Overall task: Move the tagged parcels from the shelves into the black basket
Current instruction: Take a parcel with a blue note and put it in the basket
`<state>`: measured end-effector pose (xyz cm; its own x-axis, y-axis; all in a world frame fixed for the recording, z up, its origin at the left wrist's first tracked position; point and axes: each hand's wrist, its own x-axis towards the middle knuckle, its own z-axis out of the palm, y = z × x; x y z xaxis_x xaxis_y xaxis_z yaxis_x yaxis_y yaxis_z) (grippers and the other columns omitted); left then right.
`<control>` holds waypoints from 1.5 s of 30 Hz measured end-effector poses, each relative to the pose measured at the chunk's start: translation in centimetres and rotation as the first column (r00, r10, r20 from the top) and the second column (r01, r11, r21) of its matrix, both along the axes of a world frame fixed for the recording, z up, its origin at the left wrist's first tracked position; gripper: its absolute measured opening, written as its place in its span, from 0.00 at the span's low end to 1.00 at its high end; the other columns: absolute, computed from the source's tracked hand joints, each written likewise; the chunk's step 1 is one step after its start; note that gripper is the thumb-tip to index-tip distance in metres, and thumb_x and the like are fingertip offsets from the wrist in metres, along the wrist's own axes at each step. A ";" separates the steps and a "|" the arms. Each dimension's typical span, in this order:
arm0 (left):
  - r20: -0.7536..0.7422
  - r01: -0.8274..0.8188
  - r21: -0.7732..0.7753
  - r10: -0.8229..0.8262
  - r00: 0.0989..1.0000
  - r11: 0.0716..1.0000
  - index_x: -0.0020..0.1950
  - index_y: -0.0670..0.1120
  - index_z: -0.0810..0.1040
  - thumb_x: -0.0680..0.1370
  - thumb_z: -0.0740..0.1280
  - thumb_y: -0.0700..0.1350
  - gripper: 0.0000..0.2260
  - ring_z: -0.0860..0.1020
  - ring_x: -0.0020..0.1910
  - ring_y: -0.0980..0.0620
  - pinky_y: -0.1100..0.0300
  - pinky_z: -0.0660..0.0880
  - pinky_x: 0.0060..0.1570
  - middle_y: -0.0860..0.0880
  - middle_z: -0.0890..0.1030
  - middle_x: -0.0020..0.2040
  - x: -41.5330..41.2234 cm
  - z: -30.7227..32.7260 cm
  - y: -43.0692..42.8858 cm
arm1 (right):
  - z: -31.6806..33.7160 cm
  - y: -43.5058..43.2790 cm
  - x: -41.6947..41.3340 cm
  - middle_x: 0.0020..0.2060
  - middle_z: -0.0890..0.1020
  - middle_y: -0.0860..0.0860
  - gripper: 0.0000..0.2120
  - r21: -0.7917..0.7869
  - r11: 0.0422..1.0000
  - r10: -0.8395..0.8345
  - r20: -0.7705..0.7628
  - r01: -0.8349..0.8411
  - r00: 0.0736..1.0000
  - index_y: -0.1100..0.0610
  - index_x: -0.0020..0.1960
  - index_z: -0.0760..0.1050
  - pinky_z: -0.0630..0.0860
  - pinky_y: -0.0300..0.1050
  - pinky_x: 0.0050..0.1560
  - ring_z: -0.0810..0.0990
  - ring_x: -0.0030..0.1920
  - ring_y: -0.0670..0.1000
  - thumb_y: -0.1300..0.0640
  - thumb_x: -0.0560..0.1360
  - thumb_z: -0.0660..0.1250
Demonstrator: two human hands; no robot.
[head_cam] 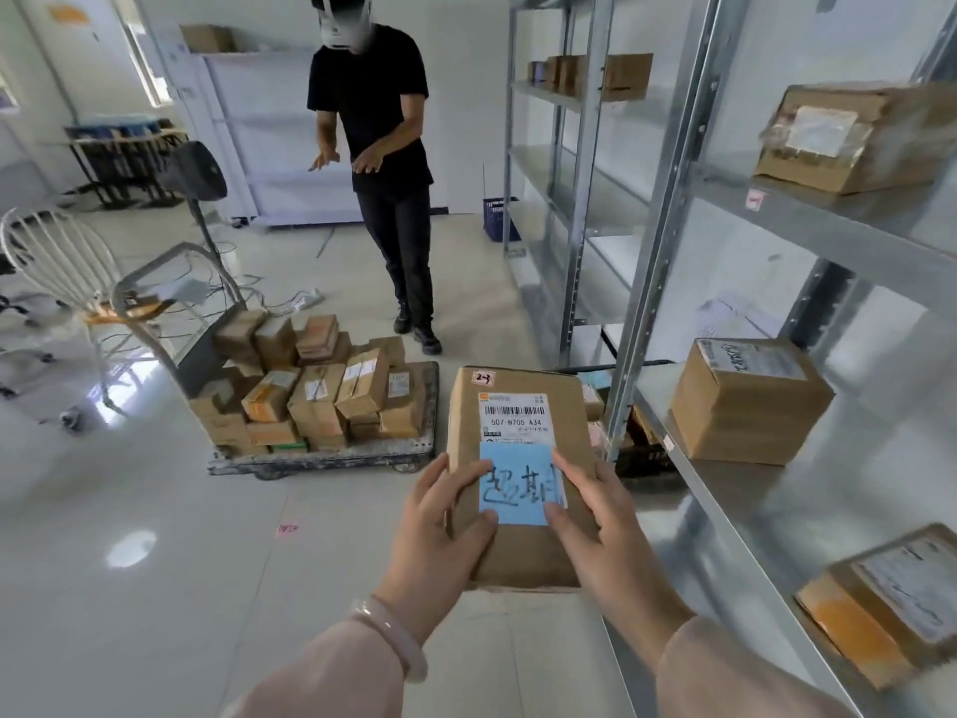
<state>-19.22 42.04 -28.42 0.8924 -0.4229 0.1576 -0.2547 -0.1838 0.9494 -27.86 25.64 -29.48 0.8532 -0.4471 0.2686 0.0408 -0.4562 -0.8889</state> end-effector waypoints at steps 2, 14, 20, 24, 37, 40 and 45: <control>0.000 0.019 0.022 -0.019 1.000 1.000 0.58 0.66 0.75 0.75 0.71 0.39 0.23 0.62 0.74 0.55 0.53 0.69 0.69 0.57 0.66 0.69 3.2 -0.6 -1.0 | -0.6 -0.9 2.9 0.68 0.64 0.35 0.24 -0.017 1.000 -0.020 -0.011 0.020 1.000 0.34 0.66 0.68 0.64 0.31 0.64 0.60 0.68 0.32 0.56 0.76 0.68; -0.158 0.328 -0.019 -0.327 0.932 0.944 0.66 0.66 0.71 0.79 0.65 0.35 0.27 0.64 0.70 0.58 0.56 0.77 0.61 0.62 0.61 0.68 27.1 -3.6 -8.3 | -1.8 -6.1 23.2 0.69 0.62 0.40 0.25 -0.045 0.971 -0.240 -0.163 0.235 0.957 0.30 0.66 0.64 0.67 0.29 0.62 0.61 0.70 0.40 0.51 0.76 0.67; -0.264 0.431 -0.019 -0.420 0.868 0.902 0.64 0.64 0.72 0.79 0.65 0.37 0.23 0.71 0.64 0.53 0.60 0.81 0.50 0.57 0.65 0.68 36.7 -3.9 -13.9 | -2.0 -9.5 29.8 0.72 0.58 0.38 0.25 0.057 0.929 -0.332 -0.303 0.364 0.893 0.26 0.66 0.57 0.66 0.35 0.64 0.57 0.72 0.43 0.44 0.77 0.64; -0.288 0.514 0.020 -0.487 0.825 0.858 0.62 0.68 0.72 0.79 0.65 0.39 0.23 0.69 0.66 0.55 0.59 0.75 0.60 0.57 0.67 0.69 40.4 -5.6 -19.1 | -2.7 -13.5 31.4 0.70 0.58 0.34 0.25 0.143 0.873 -0.393 -0.356 0.465 0.848 0.27 0.67 0.59 0.70 0.31 0.60 0.61 0.66 0.38 0.47 0.77 0.65; -0.389 0.650 0.125 -0.566 0.727 0.750 0.58 0.75 0.73 0.67 0.66 0.51 0.24 0.73 0.64 0.50 0.48 0.72 0.66 0.53 0.71 0.67 51.5 -9.9 -38.2 | -6.2 -29.2 39.9 0.74 0.53 0.37 0.32 0.204 0.783 -0.433 -0.499 0.587 0.751 0.37 0.75 0.54 0.56 0.49 0.74 0.52 0.74 0.43 0.43 0.76 0.65; -0.379 0.687 0.154 -0.600 0.704 0.710 0.61 0.74 0.72 0.67 0.67 0.55 0.24 0.71 0.66 0.50 0.47 0.69 0.68 0.57 0.72 0.67 53.1 -11.8 -41.4 | -6.6 -31.9 40.9 0.75 0.53 0.36 0.33 0.171 0.767 -0.447 -0.548 0.618 0.707 0.38 0.75 0.54 0.57 0.52 0.74 0.54 0.74 0.44 0.42 0.75 0.65; -0.394 0.785 0.213 -0.684 0.614 0.582 0.63 0.73 0.71 0.70 0.67 0.54 0.24 0.66 0.71 0.53 0.48 0.63 0.73 0.54 0.69 0.70 55.1 -15.2 -45.3 | -8.8 -33.2 41.8 0.74 0.53 0.36 0.29 0.159 0.706 -0.499 -0.580 0.690 0.644 0.34 0.73 0.55 0.55 0.52 0.74 0.52 0.75 0.43 0.40 0.75 0.63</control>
